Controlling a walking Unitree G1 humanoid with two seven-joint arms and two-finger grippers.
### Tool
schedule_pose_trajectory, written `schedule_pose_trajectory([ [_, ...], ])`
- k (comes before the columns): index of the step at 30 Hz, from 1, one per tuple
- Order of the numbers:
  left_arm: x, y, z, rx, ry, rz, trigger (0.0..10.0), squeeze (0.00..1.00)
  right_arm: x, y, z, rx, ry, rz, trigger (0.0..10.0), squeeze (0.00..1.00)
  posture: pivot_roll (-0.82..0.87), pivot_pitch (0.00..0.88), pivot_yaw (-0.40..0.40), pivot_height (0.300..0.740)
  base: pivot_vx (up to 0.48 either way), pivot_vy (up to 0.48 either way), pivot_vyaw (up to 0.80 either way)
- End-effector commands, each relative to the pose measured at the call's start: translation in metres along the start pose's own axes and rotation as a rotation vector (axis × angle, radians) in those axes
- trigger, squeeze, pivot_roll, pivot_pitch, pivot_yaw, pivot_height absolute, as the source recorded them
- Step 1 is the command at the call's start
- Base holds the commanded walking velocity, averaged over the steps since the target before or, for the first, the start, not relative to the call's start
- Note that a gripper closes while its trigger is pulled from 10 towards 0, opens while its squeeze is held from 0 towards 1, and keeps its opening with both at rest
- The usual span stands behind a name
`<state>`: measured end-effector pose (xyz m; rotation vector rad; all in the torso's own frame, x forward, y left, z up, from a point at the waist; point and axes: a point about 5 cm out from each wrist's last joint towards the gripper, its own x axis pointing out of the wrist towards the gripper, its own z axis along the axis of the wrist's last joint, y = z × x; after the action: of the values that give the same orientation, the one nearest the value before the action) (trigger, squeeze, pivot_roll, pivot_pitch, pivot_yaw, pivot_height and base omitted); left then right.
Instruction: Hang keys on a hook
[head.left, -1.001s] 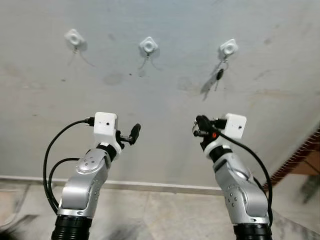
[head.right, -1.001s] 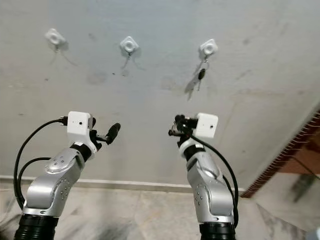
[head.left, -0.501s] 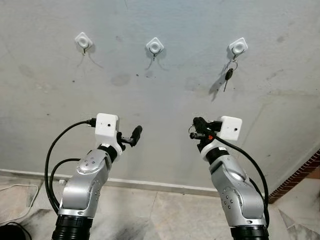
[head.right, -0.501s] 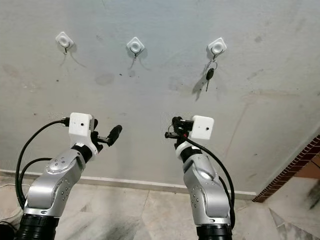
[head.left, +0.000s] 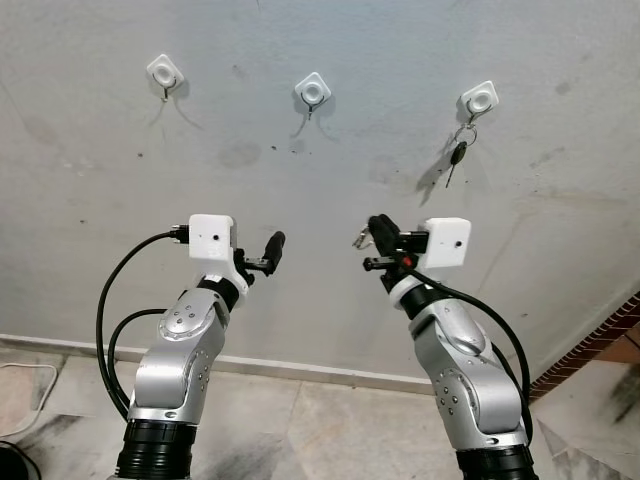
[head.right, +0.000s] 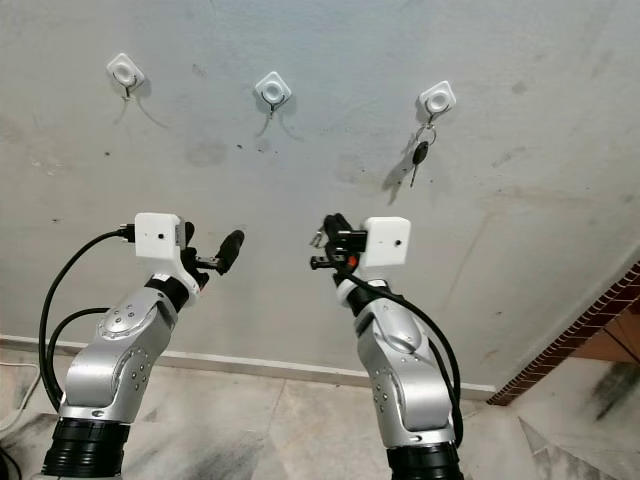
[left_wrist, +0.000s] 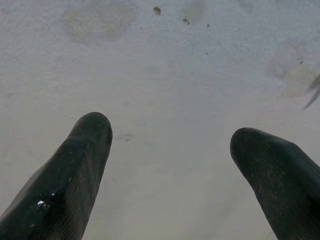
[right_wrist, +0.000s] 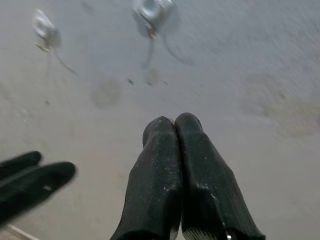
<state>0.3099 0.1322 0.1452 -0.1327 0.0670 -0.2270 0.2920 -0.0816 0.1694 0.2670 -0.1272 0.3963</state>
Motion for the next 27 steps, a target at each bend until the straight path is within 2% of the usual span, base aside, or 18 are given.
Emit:
schedule_pose_trajectory([
  [1,-0.0014,-0.0013,0.0083,0.006,-0.042,-0.003,10.0,0.00,0.0018,0.0058,0.0123,-0.011,-0.053,0.030,10.0,0.00,0.19,0.000,-0.084,0.740,0.000,0.000,0.00],
  [7,-0.0038,-0.0029,0.0089,0.010,-0.053,-0.016,10.0,0.00,-0.0007,0.0050,0.0130,-0.012,-0.056,0.026,10.0,0.00,0.19,0.000,-0.086,0.740,0.000,0.000,0.00],
  [27,-0.0036,-0.0028,0.0068,0.017,-0.043,-0.020,10.0,0.00,-0.0021,0.0054,0.0092,-0.023,-0.044,0.036,10.0,0.00,0.19,0.000,-0.084,0.740,0.260,0.000,0.00],
])
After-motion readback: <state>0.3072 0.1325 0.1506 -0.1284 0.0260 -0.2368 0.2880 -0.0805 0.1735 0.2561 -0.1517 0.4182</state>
